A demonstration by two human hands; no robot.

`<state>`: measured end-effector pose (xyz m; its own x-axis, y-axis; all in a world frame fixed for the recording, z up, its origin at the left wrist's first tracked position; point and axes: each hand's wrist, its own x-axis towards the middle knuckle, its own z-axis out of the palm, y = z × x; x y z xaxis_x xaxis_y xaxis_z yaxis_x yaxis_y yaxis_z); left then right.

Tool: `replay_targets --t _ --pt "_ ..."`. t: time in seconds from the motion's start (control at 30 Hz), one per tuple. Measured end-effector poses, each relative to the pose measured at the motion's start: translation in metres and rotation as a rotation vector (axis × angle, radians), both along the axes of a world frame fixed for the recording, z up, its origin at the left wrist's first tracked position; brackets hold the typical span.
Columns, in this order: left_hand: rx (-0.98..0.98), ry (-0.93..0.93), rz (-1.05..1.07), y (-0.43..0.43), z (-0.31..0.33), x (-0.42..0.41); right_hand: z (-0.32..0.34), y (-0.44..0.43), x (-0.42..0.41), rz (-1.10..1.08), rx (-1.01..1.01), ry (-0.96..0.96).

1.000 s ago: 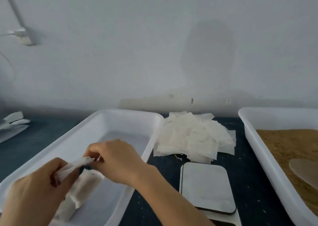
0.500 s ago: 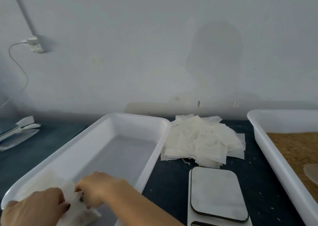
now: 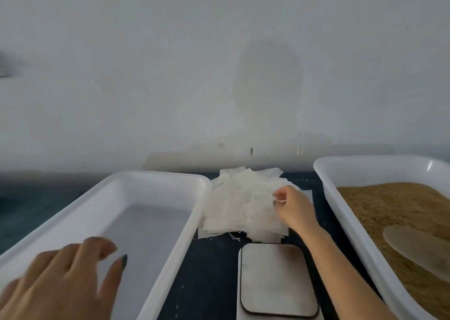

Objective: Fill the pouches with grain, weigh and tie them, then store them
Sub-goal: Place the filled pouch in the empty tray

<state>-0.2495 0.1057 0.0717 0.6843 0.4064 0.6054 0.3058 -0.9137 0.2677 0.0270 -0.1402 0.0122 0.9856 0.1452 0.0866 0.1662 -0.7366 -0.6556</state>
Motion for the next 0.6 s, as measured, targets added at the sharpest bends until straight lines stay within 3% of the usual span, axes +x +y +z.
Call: replay_targets --t 0.1,0.17,0.23,0.37,0.47,0.6 --pt "0.167 -0.093 -0.298 -0.070 0.020 0.041 -0.027 -0.031 0.012 -0.120 -0.021 0.173" --pt "0.061 0.046 -0.451 -0.101 0.010 0.085 -0.040 -0.037 0.014 -0.123 -0.049 0.227" --pt "-0.041 0.296 -0.496 -0.114 -0.011 0.137 -0.045 -0.037 0.013 -0.126 -0.063 0.227" --pt "-0.156 0.520 -0.628 -0.117 -0.064 0.219 -0.049 -0.036 0.008 -0.088 -0.038 0.210" --pt "-0.094 0.567 -0.626 -0.117 -0.089 0.244 -0.054 -0.036 0.002 -0.104 0.027 0.164" --pt "-0.014 0.499 -0.634 -0.109 -0.092 0.253 -0.061 -0.036 -0.006 -0.154 0.024 0.074"
